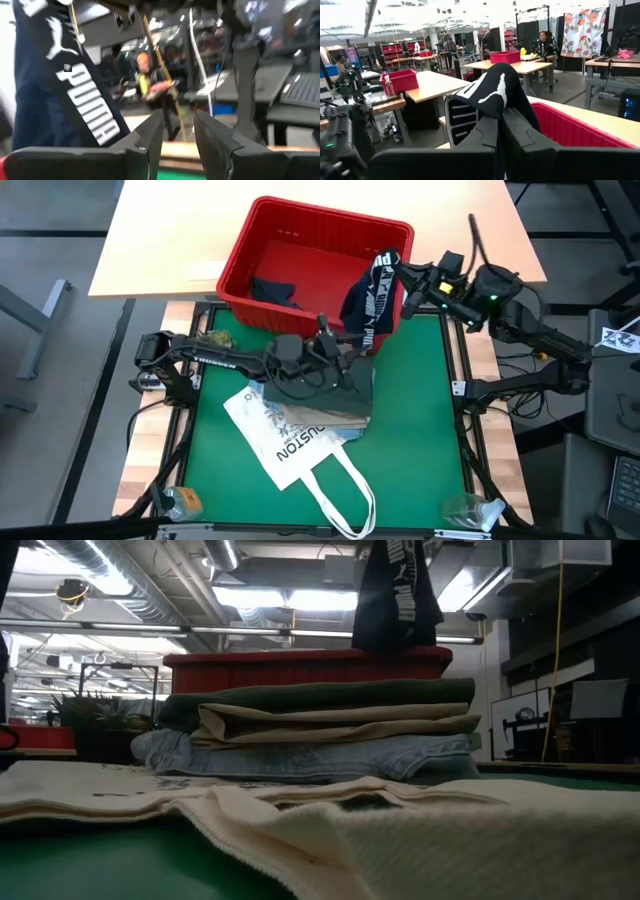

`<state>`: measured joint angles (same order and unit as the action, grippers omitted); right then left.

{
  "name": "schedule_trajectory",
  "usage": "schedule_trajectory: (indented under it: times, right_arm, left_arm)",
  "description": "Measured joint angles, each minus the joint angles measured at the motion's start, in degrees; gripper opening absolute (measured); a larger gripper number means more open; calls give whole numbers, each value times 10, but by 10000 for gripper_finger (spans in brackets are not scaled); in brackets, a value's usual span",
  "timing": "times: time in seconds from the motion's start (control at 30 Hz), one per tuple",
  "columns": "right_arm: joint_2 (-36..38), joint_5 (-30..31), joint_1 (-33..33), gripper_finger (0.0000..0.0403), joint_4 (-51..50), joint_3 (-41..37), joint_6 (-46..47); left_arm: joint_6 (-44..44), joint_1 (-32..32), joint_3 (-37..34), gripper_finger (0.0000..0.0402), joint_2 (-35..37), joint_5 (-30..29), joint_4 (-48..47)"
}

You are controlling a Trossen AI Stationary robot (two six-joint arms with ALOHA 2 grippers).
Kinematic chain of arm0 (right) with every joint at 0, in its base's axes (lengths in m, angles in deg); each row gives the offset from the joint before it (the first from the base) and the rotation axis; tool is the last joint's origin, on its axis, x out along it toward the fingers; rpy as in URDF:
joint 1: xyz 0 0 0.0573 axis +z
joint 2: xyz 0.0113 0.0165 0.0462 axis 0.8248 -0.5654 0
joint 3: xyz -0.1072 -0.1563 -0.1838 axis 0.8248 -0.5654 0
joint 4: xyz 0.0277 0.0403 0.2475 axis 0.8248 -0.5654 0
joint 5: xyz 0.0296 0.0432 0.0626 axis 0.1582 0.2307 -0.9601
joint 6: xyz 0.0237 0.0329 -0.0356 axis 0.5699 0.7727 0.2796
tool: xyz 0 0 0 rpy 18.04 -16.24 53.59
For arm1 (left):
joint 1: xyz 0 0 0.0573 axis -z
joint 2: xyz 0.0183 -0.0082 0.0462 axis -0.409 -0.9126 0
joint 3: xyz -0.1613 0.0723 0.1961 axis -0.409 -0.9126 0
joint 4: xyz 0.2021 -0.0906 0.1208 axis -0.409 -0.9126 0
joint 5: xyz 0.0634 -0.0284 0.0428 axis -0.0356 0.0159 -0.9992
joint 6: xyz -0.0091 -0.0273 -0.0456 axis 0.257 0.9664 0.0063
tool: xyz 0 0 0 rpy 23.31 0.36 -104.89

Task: Fold Laundry from Bin
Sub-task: Fold the dark blue boxers

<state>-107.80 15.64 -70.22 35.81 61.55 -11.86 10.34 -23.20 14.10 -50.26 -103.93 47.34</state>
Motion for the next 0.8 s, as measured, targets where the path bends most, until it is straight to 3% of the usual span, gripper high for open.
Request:
schedule_trajectory:
  times: [0.13, 0.37, 0.8]
  right_arm:
    - [-19, 0, 0, 5, 13, 0, 2]
    - [-52, -1, 0, 5, 45, 0, 2]
    - [-81, -2, 0, 5, 50, 0, 2]
  left_arm:
    - [25, 21, 0, 106, 0, -47, -62]
    - [145, 38, 0, 106, 0, -135, -157]
    - [441, 35, 0, 105, 0, -196, -330]
